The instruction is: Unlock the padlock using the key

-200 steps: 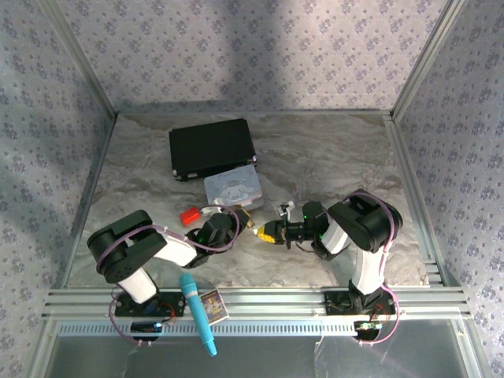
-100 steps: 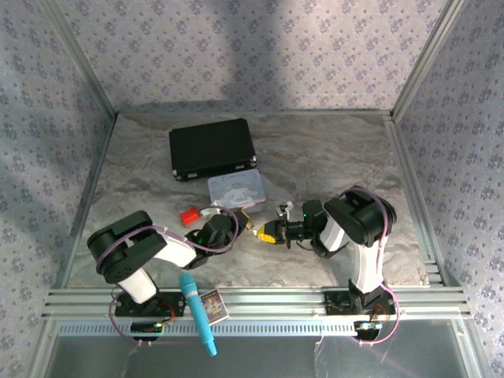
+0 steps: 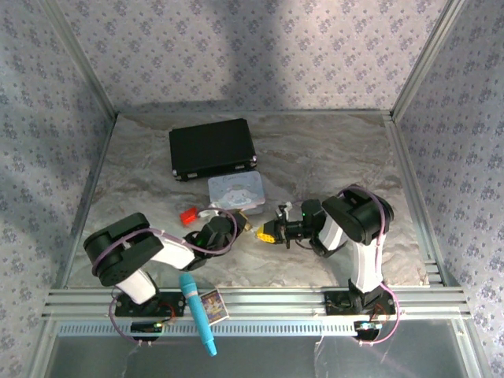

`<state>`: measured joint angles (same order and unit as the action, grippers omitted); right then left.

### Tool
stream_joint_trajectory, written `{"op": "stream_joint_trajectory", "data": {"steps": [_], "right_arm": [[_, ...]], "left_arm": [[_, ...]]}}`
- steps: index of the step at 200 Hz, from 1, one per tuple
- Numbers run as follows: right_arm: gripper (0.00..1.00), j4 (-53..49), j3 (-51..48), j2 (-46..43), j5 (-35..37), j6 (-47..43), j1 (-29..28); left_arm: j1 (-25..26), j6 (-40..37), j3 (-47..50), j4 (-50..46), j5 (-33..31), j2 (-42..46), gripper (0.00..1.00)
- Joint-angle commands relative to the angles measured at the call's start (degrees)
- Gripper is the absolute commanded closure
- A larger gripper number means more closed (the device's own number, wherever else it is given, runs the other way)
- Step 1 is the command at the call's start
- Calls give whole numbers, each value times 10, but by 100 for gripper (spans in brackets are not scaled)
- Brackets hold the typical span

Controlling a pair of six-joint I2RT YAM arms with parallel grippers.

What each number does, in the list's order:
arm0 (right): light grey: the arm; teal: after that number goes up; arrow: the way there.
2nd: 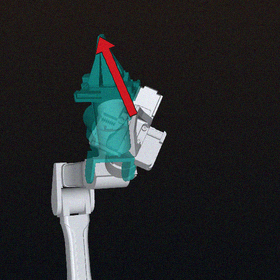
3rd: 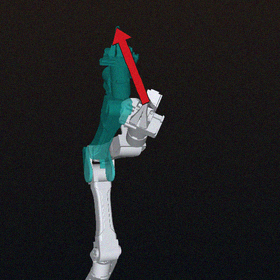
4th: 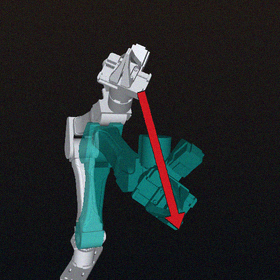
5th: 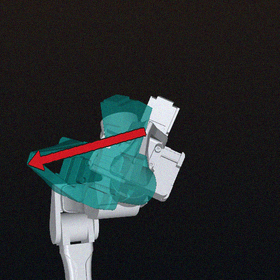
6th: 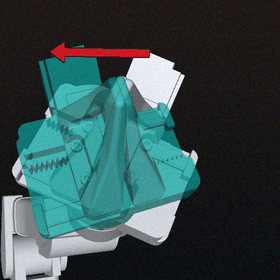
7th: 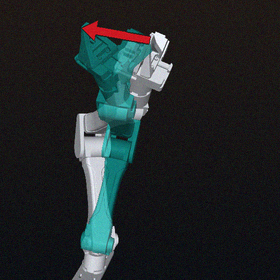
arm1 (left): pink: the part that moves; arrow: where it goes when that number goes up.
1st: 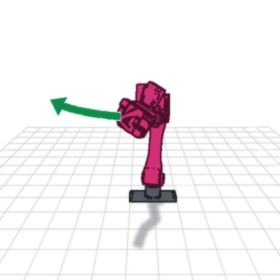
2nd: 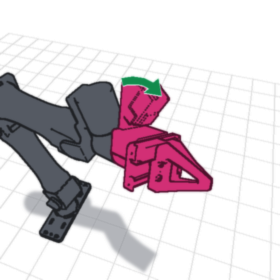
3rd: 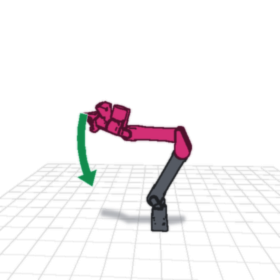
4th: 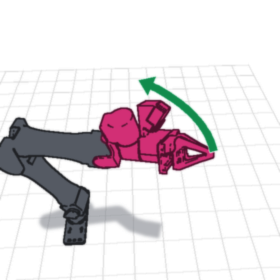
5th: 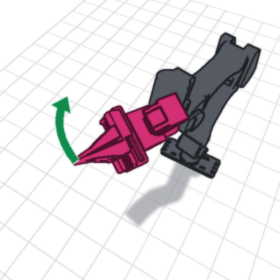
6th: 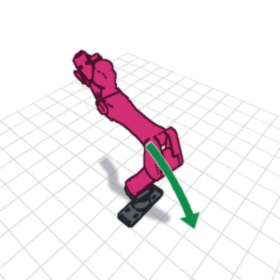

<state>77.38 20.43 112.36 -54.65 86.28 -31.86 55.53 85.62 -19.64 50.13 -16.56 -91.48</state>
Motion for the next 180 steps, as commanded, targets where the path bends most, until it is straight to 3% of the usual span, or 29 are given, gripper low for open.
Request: {"op": "stream_joint_trajectory", "data": {"steps": [1, 180], "right_arm": [[100, 26, 36, 13, 46, 13, -8], [100, 26, 30, 35, 57, 7, 6]], "left_arm": [[31, 15, -8, 22, 58, 17, 100], [43, 31, -9, 46, 71, 22, 100]]}}
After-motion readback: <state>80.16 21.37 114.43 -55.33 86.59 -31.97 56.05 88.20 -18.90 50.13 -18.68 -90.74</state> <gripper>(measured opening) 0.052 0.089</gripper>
